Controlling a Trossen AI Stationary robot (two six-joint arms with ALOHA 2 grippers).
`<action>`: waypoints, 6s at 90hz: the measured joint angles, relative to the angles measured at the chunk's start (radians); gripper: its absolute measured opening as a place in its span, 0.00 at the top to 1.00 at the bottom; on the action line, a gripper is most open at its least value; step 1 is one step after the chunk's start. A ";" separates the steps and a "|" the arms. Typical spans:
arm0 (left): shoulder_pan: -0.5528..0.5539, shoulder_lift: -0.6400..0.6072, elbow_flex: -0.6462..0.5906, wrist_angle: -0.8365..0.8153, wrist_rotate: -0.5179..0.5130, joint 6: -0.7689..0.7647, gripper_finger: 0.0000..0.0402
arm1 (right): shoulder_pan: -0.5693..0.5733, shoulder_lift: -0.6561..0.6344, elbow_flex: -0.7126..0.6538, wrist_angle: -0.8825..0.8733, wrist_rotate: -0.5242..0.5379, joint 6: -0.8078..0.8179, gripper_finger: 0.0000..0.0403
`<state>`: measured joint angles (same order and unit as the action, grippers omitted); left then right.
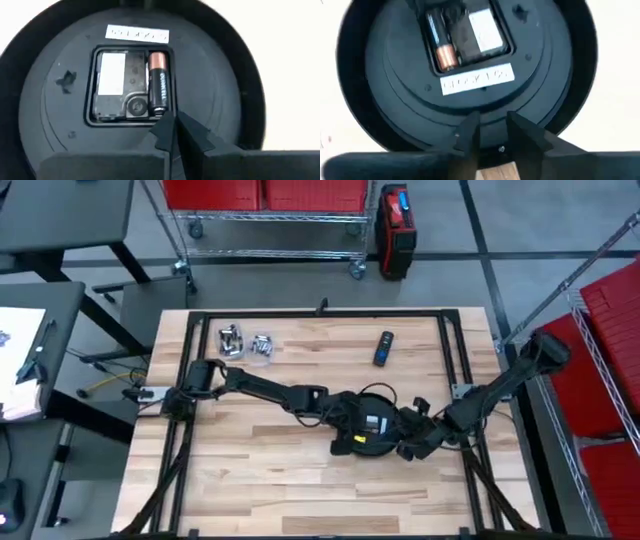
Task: Insert battery
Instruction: Insert the brown battery into the wall clock
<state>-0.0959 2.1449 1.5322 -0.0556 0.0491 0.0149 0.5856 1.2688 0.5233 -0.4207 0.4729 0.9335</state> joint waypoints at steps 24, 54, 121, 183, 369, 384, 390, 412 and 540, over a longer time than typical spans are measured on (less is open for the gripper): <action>0.002 0.001 0.000 0.021 -0.001 0.001 1.00 | -0.008 0.047 0.000 0.066 -0.008 -0.002 0.96; 0.012 0.033 0.002 0.090 -0.001 0.040 1.00 | -0.012 0.093 0.004 0.141 -0.016 -0.003 1.00; 0.041 -0.058 0.184 -0.213 -0.083 0.154 1.00 | -0.019 0.005 -0.003 0.099 -0.050 -0.051 1.00; 0.171 -0.401 0.179 -0.611 -0.151 0.295 1.00 | -0.017 -0.188 0.000 0.167 -0.117 -0.337 0.84; 0.182 -0.602 0.180 -0.742 -0.152 0.301 1.00 | -0.468 -0.106 -0.178 1.096 -0.474 -0.009 1.00; 0.181 -0.607 0.180 -0.749 -0.152 0.294 1.00 | -0.545 0.020 -0.255 1.414 -0.518 0.054 1.00; 0.181 -0.607 0.180 -0.754 -0.152 0.287 1.00 | -0.568 0.082 -0.271 1.513 -0.536 0.080 1.00; 0.181 -0.607 0.180 -0.763 -0.152 0.276 1.00 | -0.590 0.331 -0.281 1.985 -0.596 0.212 1.00; 0.209 -0.258 0.181 -0.618 0.107 0.481 0.32 | -0.575 0.361 -0.244 1.964 -0.682 0.240 1.00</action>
<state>0.1128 1.8872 1.7137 -0.6738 0.1565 0.4956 0.0109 1.6295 0.2794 1.5431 -0.2095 1.1731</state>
